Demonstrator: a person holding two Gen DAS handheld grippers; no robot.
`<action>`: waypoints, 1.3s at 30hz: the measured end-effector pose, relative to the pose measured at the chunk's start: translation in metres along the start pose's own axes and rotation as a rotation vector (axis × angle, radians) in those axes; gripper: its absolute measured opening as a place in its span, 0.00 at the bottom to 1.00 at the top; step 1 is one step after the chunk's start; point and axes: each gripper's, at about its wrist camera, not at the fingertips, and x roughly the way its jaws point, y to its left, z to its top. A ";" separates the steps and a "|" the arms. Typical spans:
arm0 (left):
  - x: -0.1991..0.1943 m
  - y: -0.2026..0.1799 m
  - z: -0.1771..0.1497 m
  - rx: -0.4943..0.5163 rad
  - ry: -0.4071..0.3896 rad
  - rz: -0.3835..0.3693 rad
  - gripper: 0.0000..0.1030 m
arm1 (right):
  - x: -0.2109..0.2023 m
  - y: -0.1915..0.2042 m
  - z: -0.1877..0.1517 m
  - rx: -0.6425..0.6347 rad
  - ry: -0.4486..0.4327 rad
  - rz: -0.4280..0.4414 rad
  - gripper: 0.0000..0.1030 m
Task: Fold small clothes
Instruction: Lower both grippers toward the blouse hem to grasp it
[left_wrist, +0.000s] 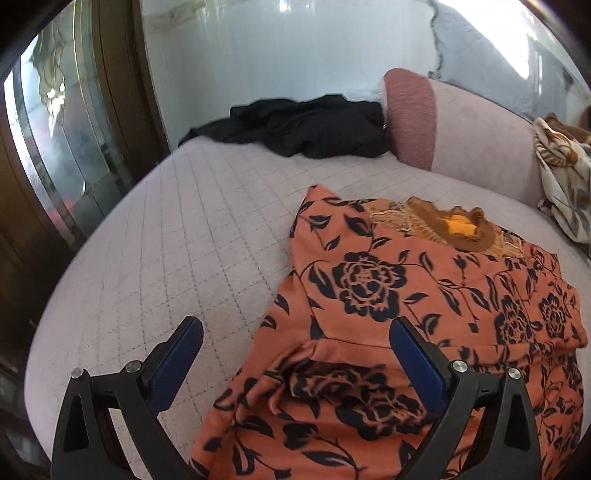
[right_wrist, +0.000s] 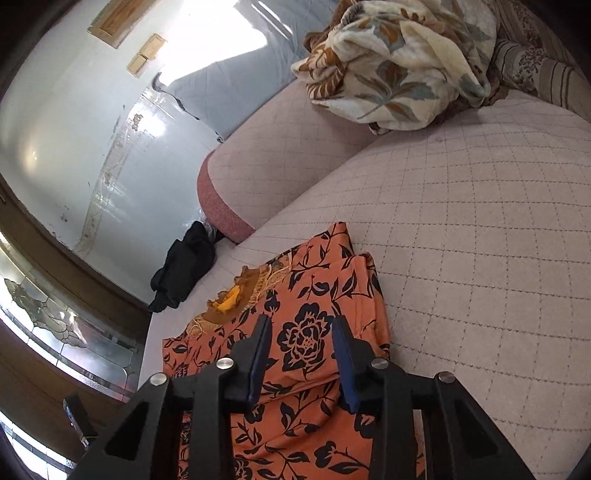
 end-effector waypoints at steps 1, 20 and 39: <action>0.004 0.003 0.002 -0.014 0.006 -0.011 0.97 | 0.007 0.002 0.000 -0.005 0.011 -0.004 0.35; 0.036 0.007 0.007 0.025 0.063 0.016 0.51 | 0.080 0.000 -0.005 -0.012 0.161 -0.111 0.34; -0.086 -0.025 -0.092 0.135 -0.016 -0.023 0.80 | -0.020 0.006 -0.037 -0.051 0.155 -0.019 0.61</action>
